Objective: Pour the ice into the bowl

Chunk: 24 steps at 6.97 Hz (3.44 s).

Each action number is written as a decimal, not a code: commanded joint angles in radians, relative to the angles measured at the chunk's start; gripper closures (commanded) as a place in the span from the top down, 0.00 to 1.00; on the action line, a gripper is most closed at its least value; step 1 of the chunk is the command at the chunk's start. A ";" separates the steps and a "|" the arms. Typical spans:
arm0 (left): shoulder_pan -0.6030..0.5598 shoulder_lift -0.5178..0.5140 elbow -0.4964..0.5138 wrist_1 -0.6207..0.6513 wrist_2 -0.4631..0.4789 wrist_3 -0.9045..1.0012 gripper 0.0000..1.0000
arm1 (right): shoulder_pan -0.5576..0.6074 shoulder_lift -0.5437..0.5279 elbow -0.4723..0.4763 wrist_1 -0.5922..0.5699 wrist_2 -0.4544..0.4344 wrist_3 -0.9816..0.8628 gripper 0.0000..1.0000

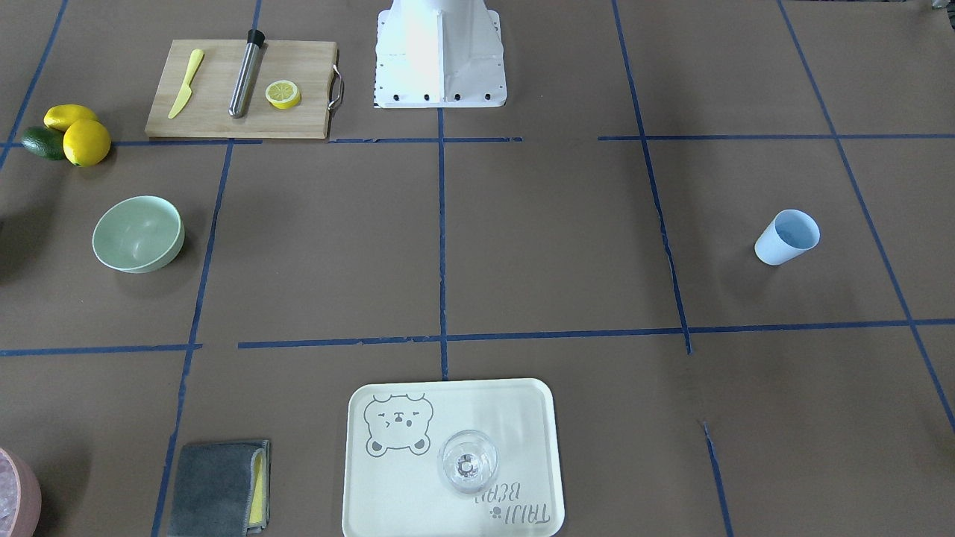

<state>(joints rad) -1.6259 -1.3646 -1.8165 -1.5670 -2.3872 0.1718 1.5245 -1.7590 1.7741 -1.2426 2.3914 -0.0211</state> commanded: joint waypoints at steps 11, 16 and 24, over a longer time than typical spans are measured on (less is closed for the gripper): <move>-0.002 -0.001 -0.001 -0.002 -0.010 0.000 1.00 | -0.510 0.177 -0.177 0.295 -0.060 0.359 0.99; -0.002 -0.001 -0.001 -0.002 -0.010 0.000 1.00 | -0.532 0.185 -0.160 0.296 -0.061 0.348 0.00; 0.001 -0.004 -0.003 -0.039 -0.010 -0.006 1.00 | -0.881 0.807 -0.093 0.001 -0.413 1.048 0.00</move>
<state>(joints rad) -1.6248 -1.3679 -1.8184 -1.6055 -2.3976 0.1661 0.7474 -1.0916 1.6965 -1.1038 2.1237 0.9577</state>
